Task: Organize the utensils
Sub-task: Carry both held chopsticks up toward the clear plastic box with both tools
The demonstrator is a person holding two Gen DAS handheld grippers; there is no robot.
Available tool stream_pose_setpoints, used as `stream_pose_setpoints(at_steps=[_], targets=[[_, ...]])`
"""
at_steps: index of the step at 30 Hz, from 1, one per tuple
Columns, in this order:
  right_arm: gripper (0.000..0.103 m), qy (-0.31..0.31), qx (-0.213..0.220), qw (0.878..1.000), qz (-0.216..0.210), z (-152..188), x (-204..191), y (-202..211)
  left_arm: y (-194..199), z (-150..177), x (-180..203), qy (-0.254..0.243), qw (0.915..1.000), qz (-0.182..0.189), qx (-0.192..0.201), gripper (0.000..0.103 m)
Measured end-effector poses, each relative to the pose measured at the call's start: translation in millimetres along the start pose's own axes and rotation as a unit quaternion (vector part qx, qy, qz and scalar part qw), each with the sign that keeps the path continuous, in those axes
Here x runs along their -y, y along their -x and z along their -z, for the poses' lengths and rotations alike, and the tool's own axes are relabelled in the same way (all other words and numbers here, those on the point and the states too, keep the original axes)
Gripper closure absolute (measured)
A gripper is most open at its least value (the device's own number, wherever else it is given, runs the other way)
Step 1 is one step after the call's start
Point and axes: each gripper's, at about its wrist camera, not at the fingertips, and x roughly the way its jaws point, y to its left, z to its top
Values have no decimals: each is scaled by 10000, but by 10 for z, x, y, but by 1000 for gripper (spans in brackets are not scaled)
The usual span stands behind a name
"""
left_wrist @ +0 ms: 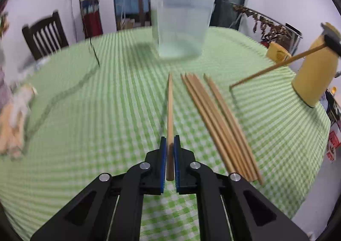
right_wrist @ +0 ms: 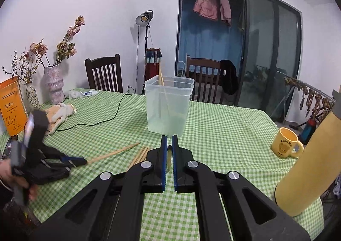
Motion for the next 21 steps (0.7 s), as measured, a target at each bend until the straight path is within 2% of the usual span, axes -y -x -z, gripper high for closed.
stream_pose_setpoints(at_steps=[3,5,7,14,17,18,21], targets=[[98,30,-53,10000,-43,65,-50,41,-139,146,2,153,9999,39,-13,97],[98,54,-93,9999,-47,101,-69,65,-178,238,19,108,9996,186,-155,85],[98,7,-117,9999,-46,139,-64,88,-152,297,38,22,9993,265,-245,62],[98,-135,-184,9997,-75,236,-50,129,-111,383,93,-129,9995,56,-294,61],[98,-188,-223,9995,-83,298,-56,158,-109,351,98,-196,9985,-12,-511,61],[98,-208,-228,9995,-87,315,-50,164,-102,349,95,-220,9981,-8,-567,64],[98,-252,-272,9993,-84,355,-40,160,-79,366,77,-447,9971,-241,-568,99]])
